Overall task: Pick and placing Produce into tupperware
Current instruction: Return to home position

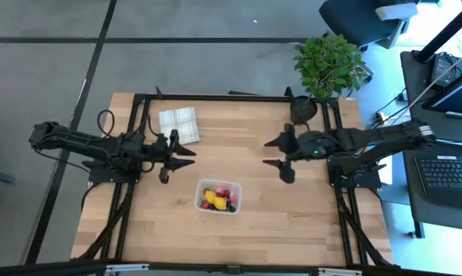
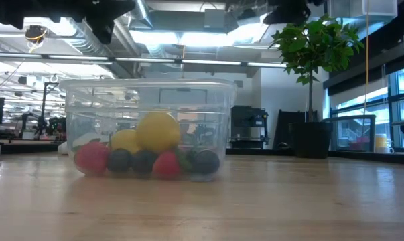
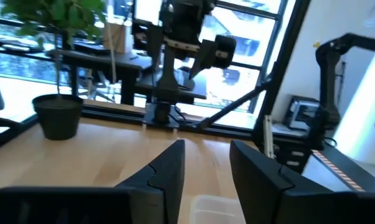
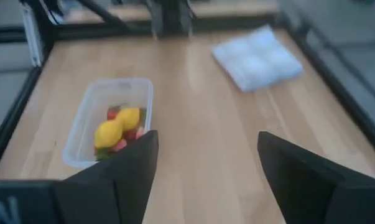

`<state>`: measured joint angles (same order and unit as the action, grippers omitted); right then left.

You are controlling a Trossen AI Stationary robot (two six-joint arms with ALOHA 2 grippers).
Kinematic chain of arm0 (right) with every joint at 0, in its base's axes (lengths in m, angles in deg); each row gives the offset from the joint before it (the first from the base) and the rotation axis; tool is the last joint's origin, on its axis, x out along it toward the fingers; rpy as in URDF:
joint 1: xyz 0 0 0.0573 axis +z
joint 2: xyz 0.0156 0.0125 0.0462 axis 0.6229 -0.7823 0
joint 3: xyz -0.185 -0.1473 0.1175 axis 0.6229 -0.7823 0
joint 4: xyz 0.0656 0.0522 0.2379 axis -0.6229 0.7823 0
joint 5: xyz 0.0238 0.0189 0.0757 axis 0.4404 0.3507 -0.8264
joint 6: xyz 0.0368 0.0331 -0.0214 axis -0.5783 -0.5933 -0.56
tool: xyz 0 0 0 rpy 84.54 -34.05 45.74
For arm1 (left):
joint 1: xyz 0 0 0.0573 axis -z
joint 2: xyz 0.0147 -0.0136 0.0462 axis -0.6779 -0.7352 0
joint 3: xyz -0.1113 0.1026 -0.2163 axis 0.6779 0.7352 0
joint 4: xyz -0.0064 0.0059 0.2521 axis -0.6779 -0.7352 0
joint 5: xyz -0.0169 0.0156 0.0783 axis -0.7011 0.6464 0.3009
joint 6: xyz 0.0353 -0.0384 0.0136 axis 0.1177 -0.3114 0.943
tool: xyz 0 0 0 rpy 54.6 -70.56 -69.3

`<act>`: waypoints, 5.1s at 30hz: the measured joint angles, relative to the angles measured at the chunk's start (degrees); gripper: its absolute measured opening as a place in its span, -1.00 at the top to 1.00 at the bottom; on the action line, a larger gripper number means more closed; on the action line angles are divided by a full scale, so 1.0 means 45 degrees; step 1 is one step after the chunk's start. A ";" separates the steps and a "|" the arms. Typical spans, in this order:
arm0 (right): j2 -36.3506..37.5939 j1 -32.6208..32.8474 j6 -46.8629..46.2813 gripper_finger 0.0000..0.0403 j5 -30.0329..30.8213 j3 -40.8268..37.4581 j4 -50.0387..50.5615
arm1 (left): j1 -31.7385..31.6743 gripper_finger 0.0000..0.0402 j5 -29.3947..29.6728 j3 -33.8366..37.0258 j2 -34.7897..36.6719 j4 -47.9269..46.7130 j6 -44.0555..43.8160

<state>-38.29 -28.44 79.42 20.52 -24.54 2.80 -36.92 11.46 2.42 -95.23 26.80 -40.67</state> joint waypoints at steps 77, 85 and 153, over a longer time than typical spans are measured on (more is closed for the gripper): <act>1.4368 -0.3215 0.0112 0.78 0.1178 -1.2245 -0.4288 | -0.1088 0.77 0.5847 0.4521 0.7200 -0.2716 0.2229; 1.4353 -0.3215 0.0438 0.78 0.1182 -1.2245 -0.4171 | -0.1088 0.69 0.5847 0.4521 0.7195 -0.2904 0.2331; 1.4334 -0.3215 0.0439 0.78 0.1182 -1.2245 -0.4158 | -0.1088 0.71 0.5832 0.4521 0.7191 -0.2874 0.2341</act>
<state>26.21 -42.91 81.40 25.84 -79.65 -15.91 -41.81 37.70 22.76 -62.88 13.86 -30.14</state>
